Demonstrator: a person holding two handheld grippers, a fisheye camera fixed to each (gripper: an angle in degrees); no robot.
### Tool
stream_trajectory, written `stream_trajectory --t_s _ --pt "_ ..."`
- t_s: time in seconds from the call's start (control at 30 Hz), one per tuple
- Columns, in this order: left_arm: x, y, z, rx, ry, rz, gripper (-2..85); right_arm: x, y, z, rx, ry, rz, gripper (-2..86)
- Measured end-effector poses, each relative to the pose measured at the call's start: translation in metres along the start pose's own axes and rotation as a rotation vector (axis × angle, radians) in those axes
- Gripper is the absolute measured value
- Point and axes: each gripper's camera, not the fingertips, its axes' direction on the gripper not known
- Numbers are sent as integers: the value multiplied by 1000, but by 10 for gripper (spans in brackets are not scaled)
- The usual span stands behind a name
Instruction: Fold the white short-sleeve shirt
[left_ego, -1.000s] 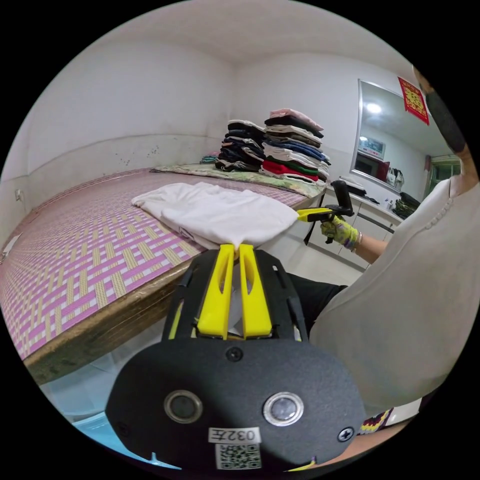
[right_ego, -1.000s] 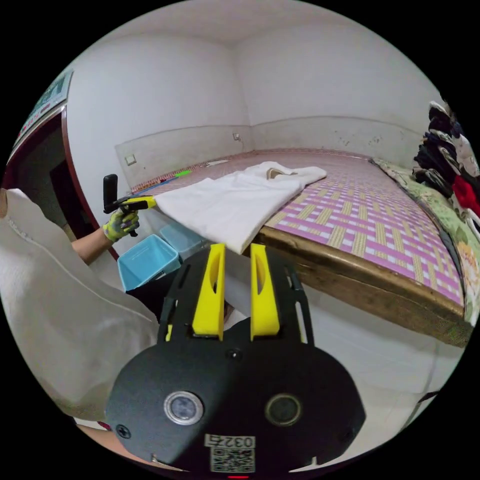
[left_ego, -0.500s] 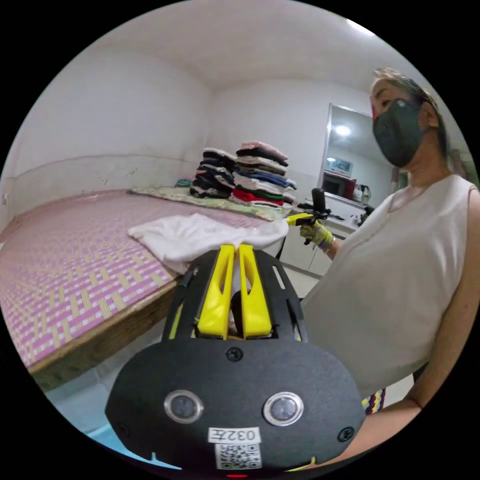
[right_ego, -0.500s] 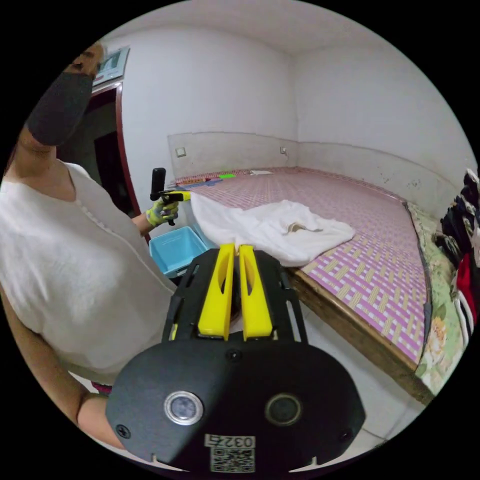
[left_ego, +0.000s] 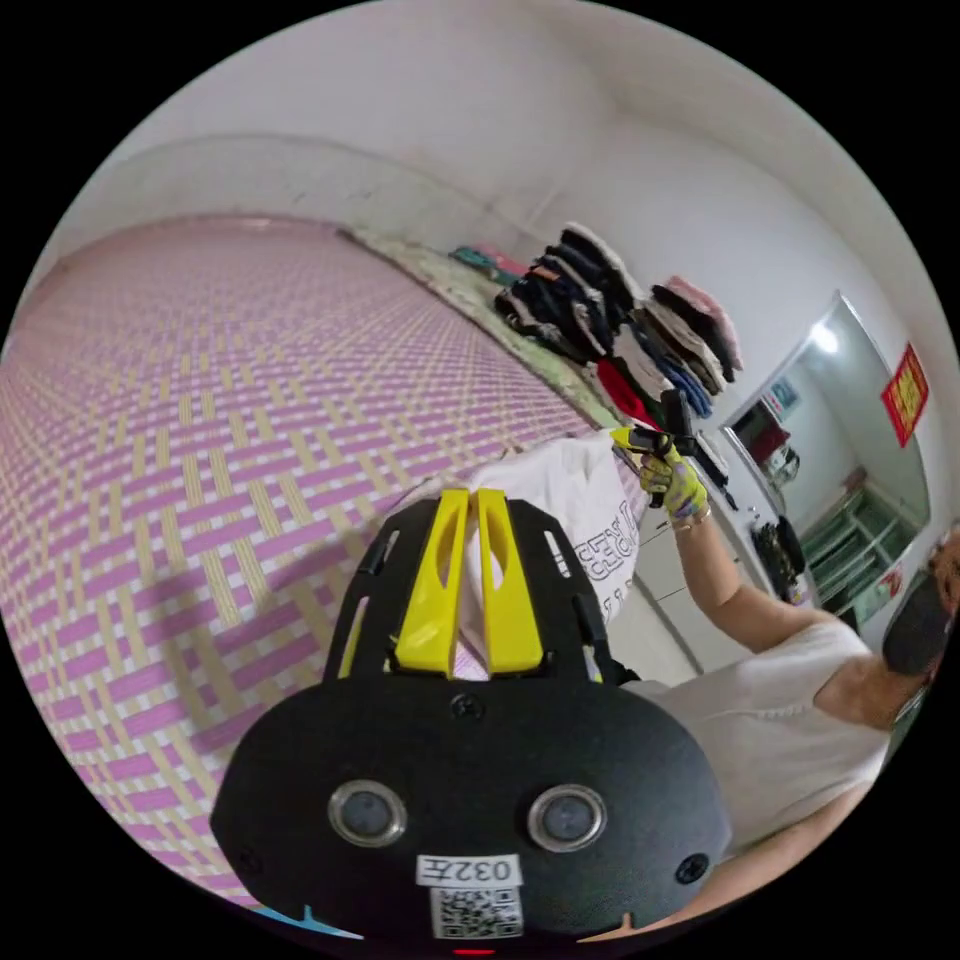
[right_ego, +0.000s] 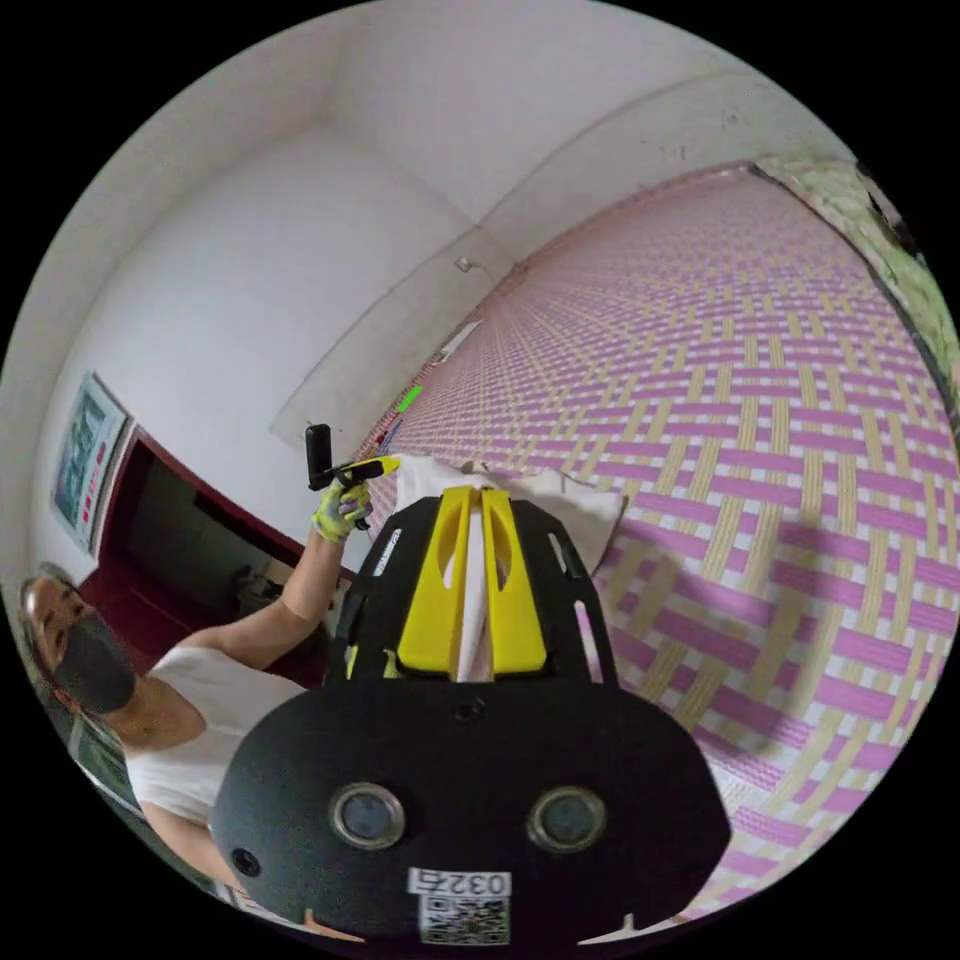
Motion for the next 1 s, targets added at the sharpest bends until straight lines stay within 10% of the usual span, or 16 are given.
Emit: stream_trajectory --t_s 0.33,0.57,0.73,1.0 --pt "-63 -9 17 -32 31 -374 21 47 -18 4 34 162 174 72" --pt "35 -36 17 17 -124 -57 -7 -17 -23 44 -83 213 -143 47" --pt "2 -50 63 -121 -241 -196 -9 -1 -46 83 -191 448 -47 -2" --pt "0 -10 16 63 -97 -264 -12 -6 -6 20 9 239 51 40"
